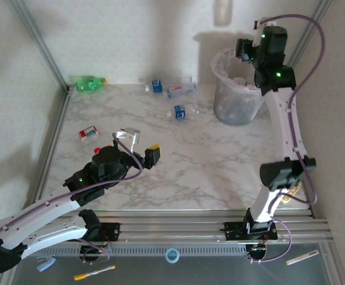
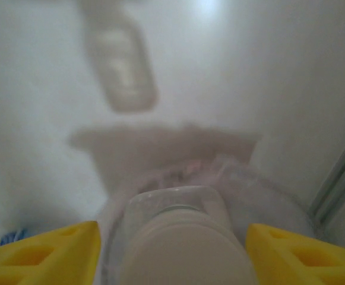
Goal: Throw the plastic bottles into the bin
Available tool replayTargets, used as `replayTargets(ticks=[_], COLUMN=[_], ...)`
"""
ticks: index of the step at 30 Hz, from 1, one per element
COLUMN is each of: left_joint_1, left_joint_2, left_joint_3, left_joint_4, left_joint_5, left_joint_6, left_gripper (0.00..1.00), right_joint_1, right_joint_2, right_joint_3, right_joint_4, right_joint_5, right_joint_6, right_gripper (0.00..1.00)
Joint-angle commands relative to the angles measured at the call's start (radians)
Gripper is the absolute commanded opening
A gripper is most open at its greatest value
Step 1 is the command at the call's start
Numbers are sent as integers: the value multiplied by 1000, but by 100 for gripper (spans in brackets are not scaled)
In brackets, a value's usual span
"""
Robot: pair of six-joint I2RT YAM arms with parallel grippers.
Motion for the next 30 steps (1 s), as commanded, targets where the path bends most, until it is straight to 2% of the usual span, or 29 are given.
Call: replayTargets(ticks=[1, 4, 10, 18, 30], left_joint_1=[7, 7, 21, 74, 170], left_joint_2=[-10, 2, 47, 61, 41], left_joint_3=[40, 53, 96, 97, 95], left_joint_4=[-61, -95, -169, -195, -312], left_joint_5=[-41, -103, -190, -201, -279], left_joint_6=[-37, -63, -150, -269, -434], left_gripper=[100, 100, 100, 100, 100], right_joint_1=[-8, -8, -8, -9, -8], right_joint_2=[8, -43, -144, -203, -315], right_joint_3=[58, -5, -95, -106, -135], right_joint_4=[-221, -197, -185, -227, -301], right_joint_5=[-2, -38, -95, -172, -181], right_joint_6=[26, 30, 29, 31, 54], right_gripper=[73, 79, 84, 87, 93])
